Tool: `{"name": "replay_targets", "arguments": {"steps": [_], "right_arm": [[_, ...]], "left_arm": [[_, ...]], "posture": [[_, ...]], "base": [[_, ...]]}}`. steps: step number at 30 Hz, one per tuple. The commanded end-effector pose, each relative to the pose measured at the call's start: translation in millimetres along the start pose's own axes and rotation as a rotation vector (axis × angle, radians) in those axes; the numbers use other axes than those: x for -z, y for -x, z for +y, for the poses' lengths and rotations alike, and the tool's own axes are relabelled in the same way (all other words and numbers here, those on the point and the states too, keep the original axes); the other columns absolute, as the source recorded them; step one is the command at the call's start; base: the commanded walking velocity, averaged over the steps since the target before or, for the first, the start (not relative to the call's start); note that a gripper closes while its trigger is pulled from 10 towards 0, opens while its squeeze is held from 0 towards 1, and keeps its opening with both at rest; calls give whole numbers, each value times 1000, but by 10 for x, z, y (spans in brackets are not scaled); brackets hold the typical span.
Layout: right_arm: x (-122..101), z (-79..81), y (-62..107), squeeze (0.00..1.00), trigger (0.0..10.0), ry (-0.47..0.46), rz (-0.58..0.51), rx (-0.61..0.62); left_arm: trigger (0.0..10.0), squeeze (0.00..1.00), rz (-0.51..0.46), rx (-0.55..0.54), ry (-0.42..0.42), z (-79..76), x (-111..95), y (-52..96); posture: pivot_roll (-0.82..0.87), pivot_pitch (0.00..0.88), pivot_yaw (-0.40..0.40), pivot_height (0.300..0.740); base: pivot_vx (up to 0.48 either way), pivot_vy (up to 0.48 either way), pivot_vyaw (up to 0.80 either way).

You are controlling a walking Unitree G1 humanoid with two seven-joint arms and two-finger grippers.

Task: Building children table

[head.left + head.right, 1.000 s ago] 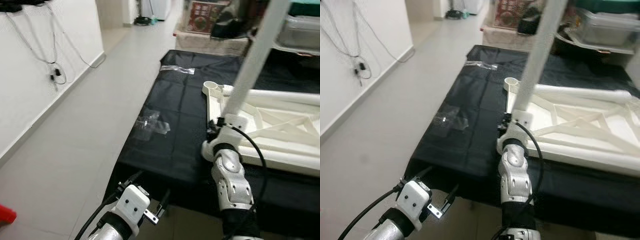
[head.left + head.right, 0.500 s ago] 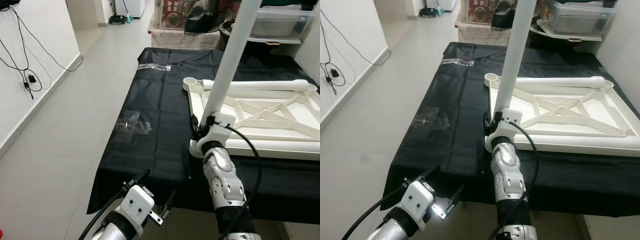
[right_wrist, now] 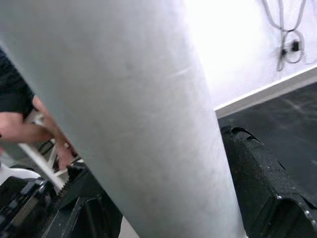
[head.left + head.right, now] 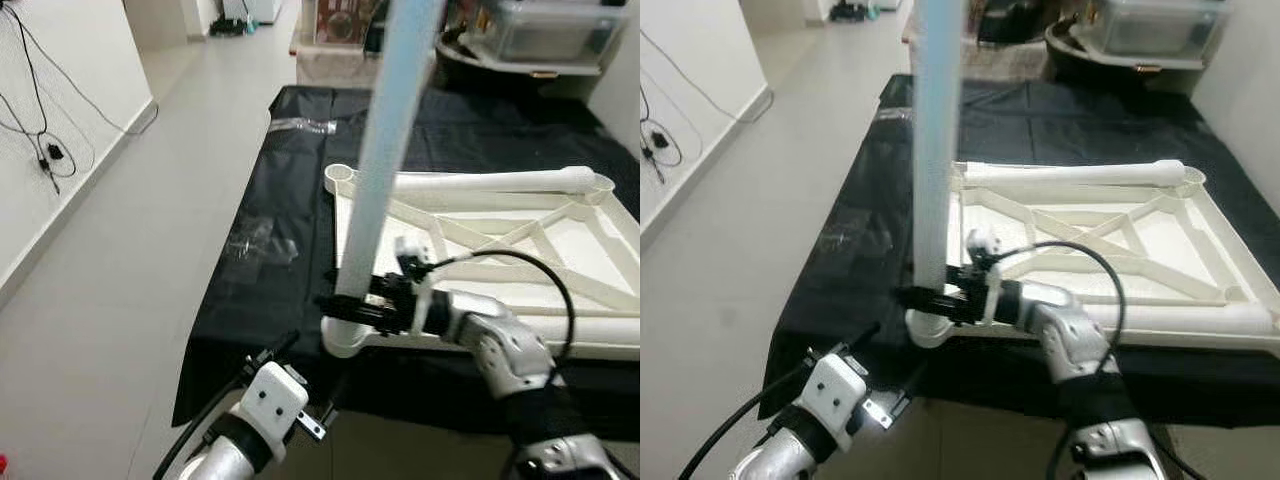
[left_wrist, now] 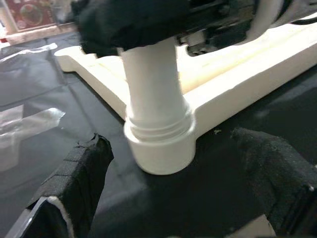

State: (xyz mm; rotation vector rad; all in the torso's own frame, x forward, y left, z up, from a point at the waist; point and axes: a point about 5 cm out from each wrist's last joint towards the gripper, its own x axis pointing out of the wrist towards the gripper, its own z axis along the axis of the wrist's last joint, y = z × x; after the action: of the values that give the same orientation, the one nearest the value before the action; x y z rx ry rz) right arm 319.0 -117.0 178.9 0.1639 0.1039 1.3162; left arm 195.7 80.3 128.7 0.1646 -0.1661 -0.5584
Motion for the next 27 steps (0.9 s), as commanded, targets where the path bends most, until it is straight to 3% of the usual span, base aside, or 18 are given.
{"name": "replay_targets", "arguments": {"steps": [1,5,8,9,10,12,14,16,18,19,21,27], "right_arm": [[-16,30,-108,0,0,8,-10,-58],[18,-10,-181,0,0,57,23,-4],[43,-109,-202,0,0,88,-2,195],[43,-173,-189,0,0,95,-23,312],[43,-173,-189,0,0,95,-23,312],[36,-296,-119,0,0,99,-80,593],[32,-322,-95,0,0,106,-93,663],[83,-416,114,0,0,74,-120,1058],[157,-401,306,0,0,41,-130,1343],[157,-401,306,0,0,41,-130,1343],[260,-267,381,0,0,-1,-144,1521],[364,-143,275,0,0,-62,-158,1611]], "left_arm": [[10000,0,22,5,-1,-13,38,28],[10000,0,22,4,-1,-16,36,28],[10000,0,22,3,0,-18,37,27],[10000,0,22,4,1,-18,37,27],[10000,0,22,4,1,-18,37,27],[10000,0,23,6,3,-17,40,25],[10000,0,23,7,3,-16,40,25],[10000,0,24,11,3,-14,43,23],[10000,0,24,12,3,-11,46,20],[10000,0,24,12,3,-11,46,20],[10000,0,24,12,0,-9,47,21],[10000,0,23,12,-1,-9,45,19]], "posture": [[107,138,-48,740],[107,142,-49,740],[103,143,-50,740],[100,143,-47,740],[100,143,-47,740],[95,143,-44,740],[95,143,-44,740],[89,142,-41,740],[91,142,-41,740],[91,142,-41,740],[91,143,-42,740],[93,141,-41,740]], "base": [[0,0,0],[0,0,0],[0,0,0],[0,0,0],[0,0,0],[0,0,0],[0,0,0],[0,0,0],[0,0,0],[0,0,0],[0,0,0],[0,0,0]]}}
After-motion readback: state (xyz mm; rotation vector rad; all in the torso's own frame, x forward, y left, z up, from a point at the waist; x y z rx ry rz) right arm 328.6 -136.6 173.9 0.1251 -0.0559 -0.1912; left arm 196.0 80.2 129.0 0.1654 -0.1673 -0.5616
